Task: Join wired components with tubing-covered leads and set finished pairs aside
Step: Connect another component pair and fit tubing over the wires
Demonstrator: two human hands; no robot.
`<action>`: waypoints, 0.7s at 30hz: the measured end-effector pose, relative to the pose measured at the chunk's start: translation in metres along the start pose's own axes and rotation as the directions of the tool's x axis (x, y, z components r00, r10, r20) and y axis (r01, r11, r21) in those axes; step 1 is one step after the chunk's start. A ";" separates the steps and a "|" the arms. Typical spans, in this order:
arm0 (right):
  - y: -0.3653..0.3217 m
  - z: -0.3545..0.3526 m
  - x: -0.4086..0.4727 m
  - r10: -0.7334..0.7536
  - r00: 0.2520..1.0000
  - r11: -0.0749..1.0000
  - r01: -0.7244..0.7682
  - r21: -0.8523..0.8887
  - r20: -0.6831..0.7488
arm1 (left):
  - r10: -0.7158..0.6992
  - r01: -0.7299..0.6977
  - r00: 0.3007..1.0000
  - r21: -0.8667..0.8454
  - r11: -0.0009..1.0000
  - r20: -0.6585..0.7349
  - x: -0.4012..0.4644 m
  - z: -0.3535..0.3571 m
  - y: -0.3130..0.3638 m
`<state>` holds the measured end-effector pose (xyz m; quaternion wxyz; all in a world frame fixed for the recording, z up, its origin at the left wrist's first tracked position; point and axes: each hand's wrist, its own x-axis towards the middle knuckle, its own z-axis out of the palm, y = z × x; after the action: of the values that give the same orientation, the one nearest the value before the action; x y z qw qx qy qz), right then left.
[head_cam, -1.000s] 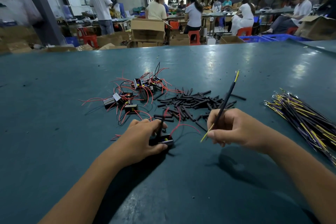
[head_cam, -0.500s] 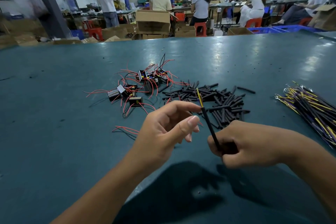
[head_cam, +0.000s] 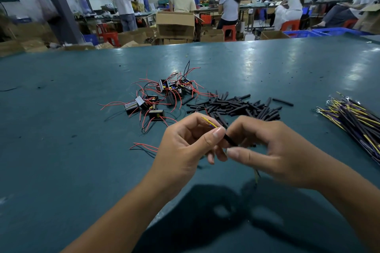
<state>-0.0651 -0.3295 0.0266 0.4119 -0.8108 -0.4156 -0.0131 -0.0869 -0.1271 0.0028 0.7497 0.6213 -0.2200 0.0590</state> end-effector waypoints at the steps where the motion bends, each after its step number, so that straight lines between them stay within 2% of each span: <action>1: -0.001 0.003 0.001 0.012 0.999 0.996 -0.008 0.090 -0.047 | 0.000 0.000 1.000 -0.002 1.000 0.001 0.000 0.000 0.000; 4: -0.001 0.009 0.001 0.057 0.993 0.977 -0.035 0.211 -0.101 | -0.001 0.001 1.000 -0.002 1.000 -0.023 0.000 -0.001 0.000; 11: 0.002 0.006 0.001 0.101 0.984 0.982 -0.075 0.175 -0.146 | -0.050 0.048 0.996 -0.033 0.998 -0.077 0.001 -0.001 -0.001; 13: 0.001 0.006 0.002 0.134 0.975 0.968 -0.090 0.234 -0.177 | -0.031 0.033 0.995 0.019 0.999 -0.093 0.000 -0.002 -0.001; 15: 0.000 0.006 0.004 0.204 0.963 0.932 -0.137 0.337 -0.174 | 0.015 -0.011 0.999 0.110 0.994 -0.037 -0.002 -0.003 -0.001; 18: -0.004 0.008 0.003 0.260 0.965 0.857 -0.240 0.457 0.019 | 0.043 -0.075 0.979 0.152 0.986 0.202 -0.010 0.002 0.000; 21: -0.009 0.009 0.002 0.244 0.950 0.803 -0.312 0.508 0.197 | 0.049 -0.112 0.953 0.195 0.974 0.299 -0.013 0.004 -0.001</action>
<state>-0.0725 -0.3193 0.0276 0.5919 -0.7157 -0.3037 0.2127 -0.0991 -0.1290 -0.0024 0.6364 0.6891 -0.3461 0.0201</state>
